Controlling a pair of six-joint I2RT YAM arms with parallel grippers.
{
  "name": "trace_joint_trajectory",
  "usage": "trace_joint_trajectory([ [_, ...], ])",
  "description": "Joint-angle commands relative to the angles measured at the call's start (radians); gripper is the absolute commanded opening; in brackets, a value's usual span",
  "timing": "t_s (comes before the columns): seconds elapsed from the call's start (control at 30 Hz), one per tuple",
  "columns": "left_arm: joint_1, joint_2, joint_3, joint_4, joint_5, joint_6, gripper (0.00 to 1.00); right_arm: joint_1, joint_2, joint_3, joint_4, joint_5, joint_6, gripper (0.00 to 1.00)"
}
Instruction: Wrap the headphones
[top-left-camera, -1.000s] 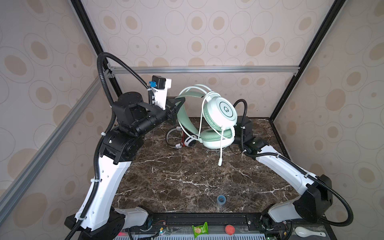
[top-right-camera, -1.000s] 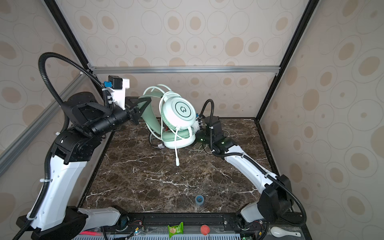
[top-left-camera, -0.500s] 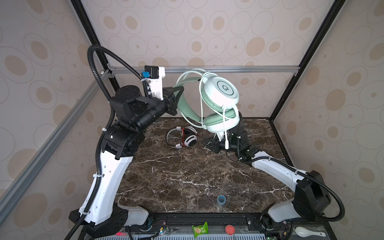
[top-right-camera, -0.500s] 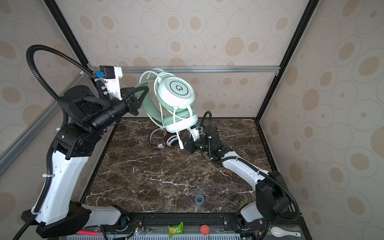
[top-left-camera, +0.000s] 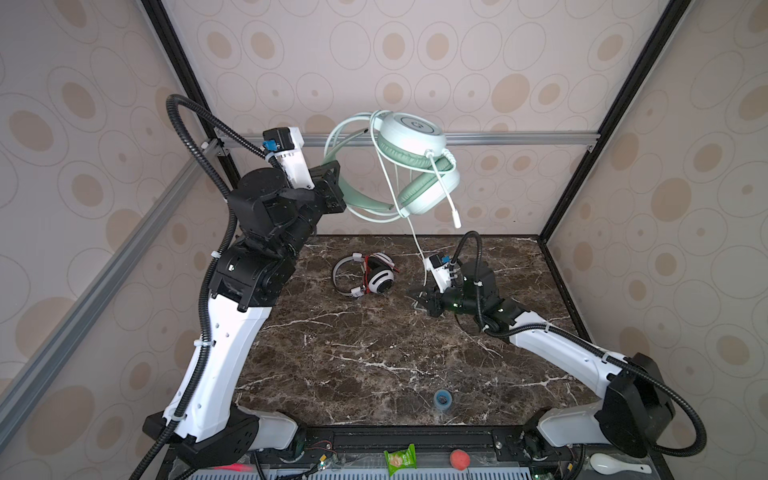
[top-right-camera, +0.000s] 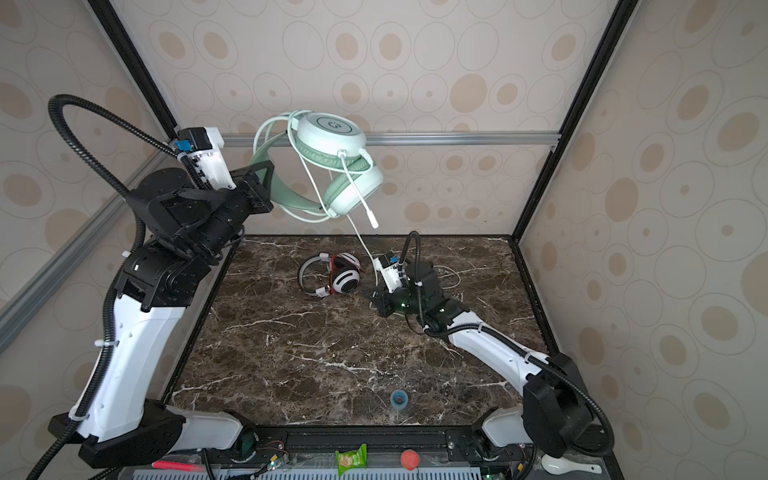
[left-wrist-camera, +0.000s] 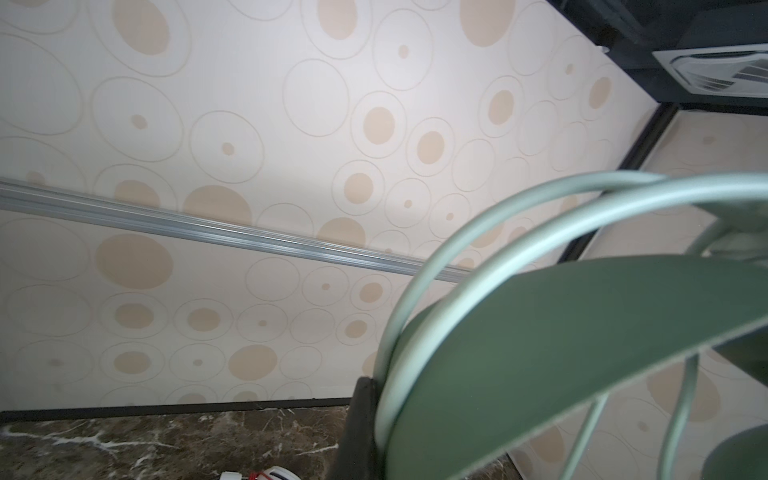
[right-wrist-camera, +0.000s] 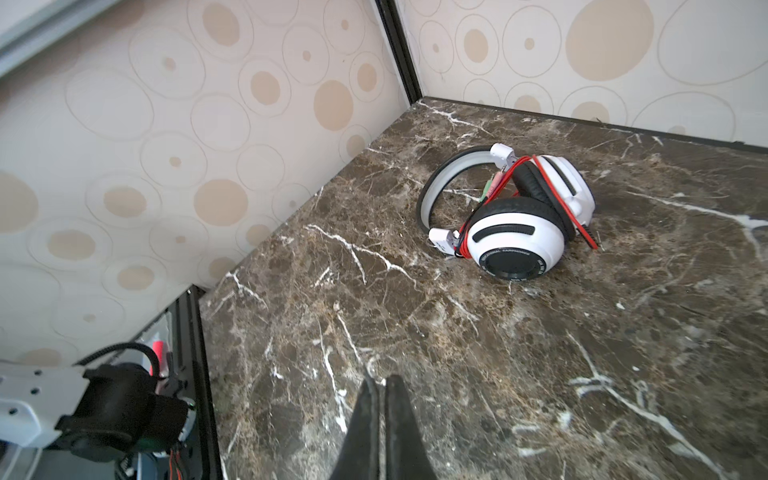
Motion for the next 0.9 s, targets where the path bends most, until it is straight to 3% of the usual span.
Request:
trace_joint_trajectory([
  [0.0, 0.012, -0.005, -0.043, 0.191, -0.126, -0.006, 0.0, 0.068, -0.06, 0.01, -0.182, 0.121, -0.111, 0.0],
  [0.13, 0.051, -0.005, -0.147, 0.273, -0.146, 0.013, 0.0, 0.16, -0.104, 0.022, -0.304, 0.234, -0.184, 0.0],
  [0.4, 0.064, 0.083, -0.17, 0.271, -0.215, 0.163, 0.0, 0.342, -0.163, 0.082, -0.494, 0.407, -0.253, 0.0],
  [0.6, 0.065, 0.108, -0.212, 0.27, -0.282, 0.253, 0.0, 0.419, -0.173, 0.139, -0.594, 0.477, -0.278, 0.0],
  [0.87, 0.056, 0.096, -0.329, 0.277, -0.339, 0.382, 0.0, 0.472, -0.093, 0.354, -0.753, 0.564, -0.382, 0.0],
])
